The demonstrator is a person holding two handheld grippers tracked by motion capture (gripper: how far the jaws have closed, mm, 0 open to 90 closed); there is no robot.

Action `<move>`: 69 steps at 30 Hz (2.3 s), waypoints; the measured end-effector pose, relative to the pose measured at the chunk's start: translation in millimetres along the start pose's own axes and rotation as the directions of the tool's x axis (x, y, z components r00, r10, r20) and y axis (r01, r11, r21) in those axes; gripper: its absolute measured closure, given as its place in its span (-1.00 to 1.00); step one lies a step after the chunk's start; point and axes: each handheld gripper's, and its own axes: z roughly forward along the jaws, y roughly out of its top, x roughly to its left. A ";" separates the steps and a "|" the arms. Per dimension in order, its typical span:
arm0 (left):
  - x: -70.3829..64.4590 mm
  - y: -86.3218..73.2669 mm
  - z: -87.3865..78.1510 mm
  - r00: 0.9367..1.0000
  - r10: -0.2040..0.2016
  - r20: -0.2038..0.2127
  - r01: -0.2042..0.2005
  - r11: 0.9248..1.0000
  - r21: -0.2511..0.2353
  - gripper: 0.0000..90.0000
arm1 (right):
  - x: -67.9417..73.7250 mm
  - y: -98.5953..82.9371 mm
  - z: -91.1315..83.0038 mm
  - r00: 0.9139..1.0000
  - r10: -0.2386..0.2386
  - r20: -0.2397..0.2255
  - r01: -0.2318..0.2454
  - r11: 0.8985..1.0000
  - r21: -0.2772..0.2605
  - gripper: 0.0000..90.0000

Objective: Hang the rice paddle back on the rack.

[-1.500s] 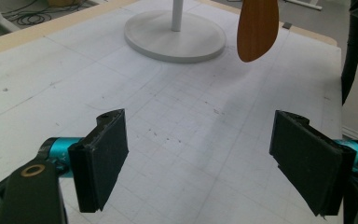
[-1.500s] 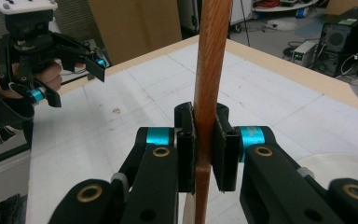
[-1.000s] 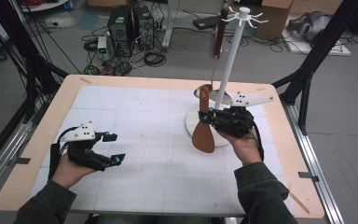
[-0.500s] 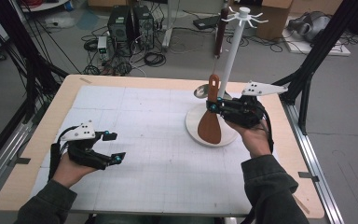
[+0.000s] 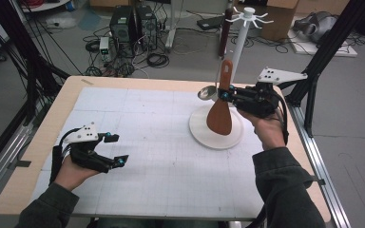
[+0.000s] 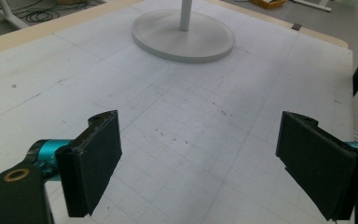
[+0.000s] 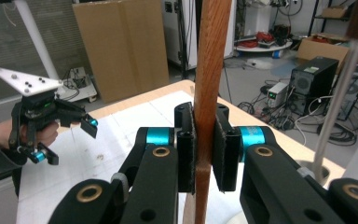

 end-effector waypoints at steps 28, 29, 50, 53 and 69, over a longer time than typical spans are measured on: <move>2.4 -0.9 -0.3 1.000 -0.006 -0.013 0.006 1.000 0.014 -0.78 | -17.7 52.0 -5.5 0.999 -0.029 0.037 0.030 0.999 -0.032 0.83; 2.4 -1.0 -0.1 1.000 -0.006 -0.014 0.006 1.000 0.013 -0.78 | -18.8 54.2 -6.2 0.999 -0.030 0.039 0.031 0.999 -0.032 0.83; 2.3 -1.5 0.5 1.000 -0.006 -0.012 0.006 1.000 0.019 -0.78 | -41.1 68.5 -10.3 0.998 0.010 0.065 -0.007 0.999 -0.038 0.82; 2.2 -1.6 0.5 1.000 -0.007 -0.013 0.007 1.000 0.014 -0.78 | -43.2 66.7 -8.8 0.997 0.020 0.074 -0.018 0.999 -0.026 0.82; 2.3 -2.5 0.2 1.000 -0.009 -0.012 0.009 1.000 0.016 -0.78 | -38.5 48.2 -15.8 0.981 0.050 0.189 -0.041 0.998 -0.055 0.28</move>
